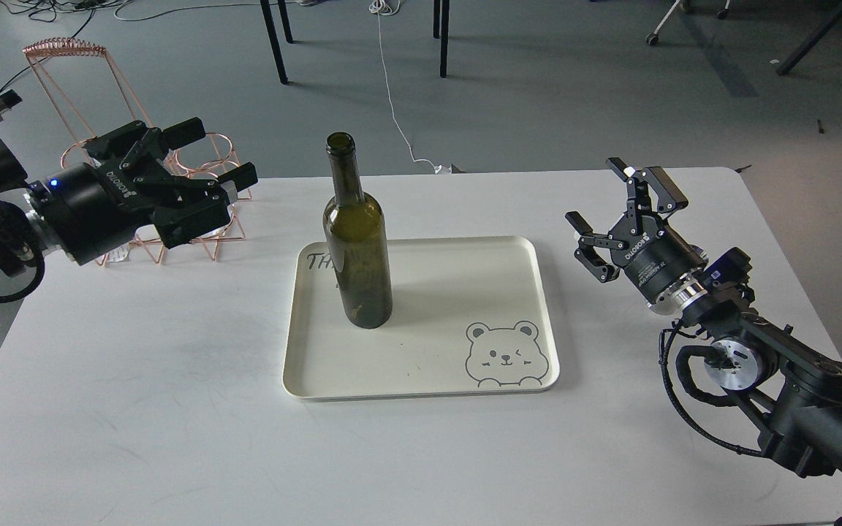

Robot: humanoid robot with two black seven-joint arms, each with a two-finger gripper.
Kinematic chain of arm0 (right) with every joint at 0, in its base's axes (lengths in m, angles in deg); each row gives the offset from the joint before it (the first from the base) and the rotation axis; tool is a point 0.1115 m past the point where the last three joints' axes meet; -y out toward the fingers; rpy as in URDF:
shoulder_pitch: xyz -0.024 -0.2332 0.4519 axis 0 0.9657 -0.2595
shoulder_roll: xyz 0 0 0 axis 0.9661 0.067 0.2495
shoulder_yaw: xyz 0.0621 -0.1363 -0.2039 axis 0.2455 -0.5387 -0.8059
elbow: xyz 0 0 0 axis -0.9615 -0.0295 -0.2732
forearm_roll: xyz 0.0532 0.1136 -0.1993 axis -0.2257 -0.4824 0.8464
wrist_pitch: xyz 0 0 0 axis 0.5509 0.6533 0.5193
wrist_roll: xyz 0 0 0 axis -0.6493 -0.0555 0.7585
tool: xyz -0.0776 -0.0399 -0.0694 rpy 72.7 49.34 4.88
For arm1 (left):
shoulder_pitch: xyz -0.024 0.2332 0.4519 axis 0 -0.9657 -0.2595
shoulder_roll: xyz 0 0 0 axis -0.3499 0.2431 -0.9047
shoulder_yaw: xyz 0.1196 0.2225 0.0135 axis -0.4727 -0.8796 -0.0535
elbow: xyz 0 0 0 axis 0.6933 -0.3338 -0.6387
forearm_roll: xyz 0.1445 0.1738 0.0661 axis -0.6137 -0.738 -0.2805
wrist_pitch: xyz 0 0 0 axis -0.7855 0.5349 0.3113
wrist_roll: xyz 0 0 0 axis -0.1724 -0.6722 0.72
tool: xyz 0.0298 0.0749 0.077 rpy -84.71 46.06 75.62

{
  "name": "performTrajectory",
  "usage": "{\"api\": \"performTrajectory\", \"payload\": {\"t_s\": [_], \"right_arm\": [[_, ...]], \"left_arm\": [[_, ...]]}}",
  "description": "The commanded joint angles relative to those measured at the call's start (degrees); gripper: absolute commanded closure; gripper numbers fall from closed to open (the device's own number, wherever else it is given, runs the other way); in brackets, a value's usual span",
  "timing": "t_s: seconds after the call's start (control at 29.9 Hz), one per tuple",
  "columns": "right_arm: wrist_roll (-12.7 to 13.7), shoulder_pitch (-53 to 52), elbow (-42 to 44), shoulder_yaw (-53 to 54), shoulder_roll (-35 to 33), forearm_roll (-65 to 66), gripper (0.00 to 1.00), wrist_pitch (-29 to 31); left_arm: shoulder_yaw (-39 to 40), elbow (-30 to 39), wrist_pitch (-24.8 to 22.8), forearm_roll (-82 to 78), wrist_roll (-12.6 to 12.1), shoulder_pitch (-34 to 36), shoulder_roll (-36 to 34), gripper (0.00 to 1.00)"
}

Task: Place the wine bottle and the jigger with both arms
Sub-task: 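Swing the left gripper over to the neck of the wine bottle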

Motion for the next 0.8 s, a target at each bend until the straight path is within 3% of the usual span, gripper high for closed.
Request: {"api": "performTrajectory", "payload": {"t_s": [0.0, 0.77], "right_arm": [[0.0, -0.04, -0.07, -0.01, 0.01, 0.01, 0.01, 0.0], [0.0, -0.04, -0.16, 0.08, -0.17, 0.18, 0.01, -1.41]], "left_arm": [[-4.26, -0.03, 0.02, -1.16, -0.02, 3.08, 3.65, 0.01], [-8.04, -7.94, -0.06, -5.21, -0.02, 9.94, 13.59, 0.03]]}}
